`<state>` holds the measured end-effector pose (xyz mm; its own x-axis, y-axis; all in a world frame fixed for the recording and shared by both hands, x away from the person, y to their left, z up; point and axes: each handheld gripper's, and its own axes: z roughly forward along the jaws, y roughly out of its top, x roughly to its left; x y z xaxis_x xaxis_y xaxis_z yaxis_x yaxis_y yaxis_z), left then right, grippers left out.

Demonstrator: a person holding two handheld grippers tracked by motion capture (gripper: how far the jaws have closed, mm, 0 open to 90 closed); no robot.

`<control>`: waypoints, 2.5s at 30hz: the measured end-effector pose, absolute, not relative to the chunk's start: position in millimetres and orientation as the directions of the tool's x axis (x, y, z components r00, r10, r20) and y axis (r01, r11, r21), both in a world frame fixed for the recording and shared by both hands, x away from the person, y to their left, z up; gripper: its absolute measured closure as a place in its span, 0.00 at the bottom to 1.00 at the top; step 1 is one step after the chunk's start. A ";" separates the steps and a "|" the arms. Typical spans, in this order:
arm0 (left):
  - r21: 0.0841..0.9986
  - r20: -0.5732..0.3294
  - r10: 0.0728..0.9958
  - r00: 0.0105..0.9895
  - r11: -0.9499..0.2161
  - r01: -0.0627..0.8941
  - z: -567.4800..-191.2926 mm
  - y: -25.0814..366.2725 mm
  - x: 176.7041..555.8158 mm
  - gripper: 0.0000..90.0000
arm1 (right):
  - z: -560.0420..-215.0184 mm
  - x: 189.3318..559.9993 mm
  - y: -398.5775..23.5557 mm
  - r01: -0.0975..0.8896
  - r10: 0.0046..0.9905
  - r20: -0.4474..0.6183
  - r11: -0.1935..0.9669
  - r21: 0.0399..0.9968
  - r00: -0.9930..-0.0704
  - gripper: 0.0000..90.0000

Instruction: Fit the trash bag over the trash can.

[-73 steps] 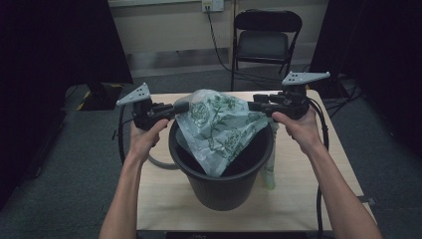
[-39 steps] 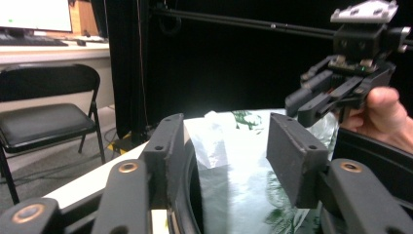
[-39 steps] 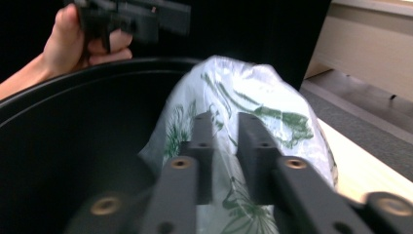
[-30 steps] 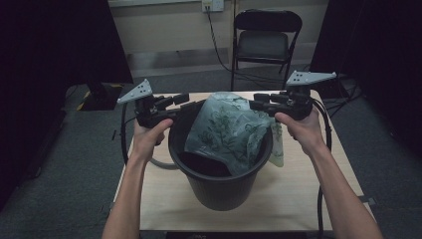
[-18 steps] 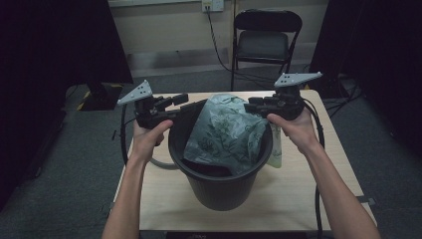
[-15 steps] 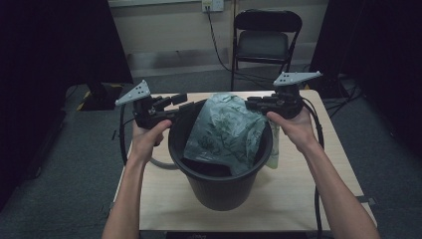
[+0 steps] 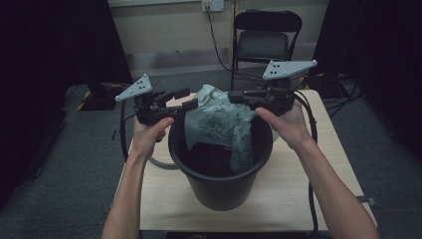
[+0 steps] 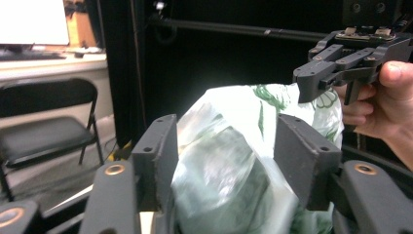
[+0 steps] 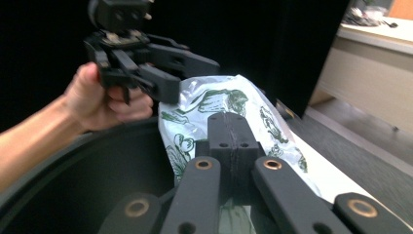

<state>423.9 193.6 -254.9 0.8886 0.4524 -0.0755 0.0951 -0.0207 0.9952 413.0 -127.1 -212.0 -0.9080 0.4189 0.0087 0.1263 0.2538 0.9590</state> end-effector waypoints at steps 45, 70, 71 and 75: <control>0.988 -0.082 0.491 0.868 -0.072 0.134 -265.0 194.8 431.0 0.53 | -248.5 454.3 -154.8 0.278 0.545 0.094 0.266 0.923 -0.833 1.00; 0.987 0.028 0.355 0.934 -0.159 0.031 -257.9 188.4 418.4 1.00 | -207.2 429.4 -132.6 0.180 0.435 0.097 0.153 0.972 -0.895 0.80; 0.985 0.028 0.360 0.933 -0.168 0.035 -259.9 189.2 417.7 1.00 | -209.3 432.4 -138.1 0.190 0.450 0.105 0.147 0.971 -0.887 0.80; 0.985 0.009 0.373 0.928 -0.166 0.057 -266.4 192.8 416.1 1.00 | -228.5 448.0 -157.0 0.250 0.508 0.135 0.166 0.954 -0.851 0.71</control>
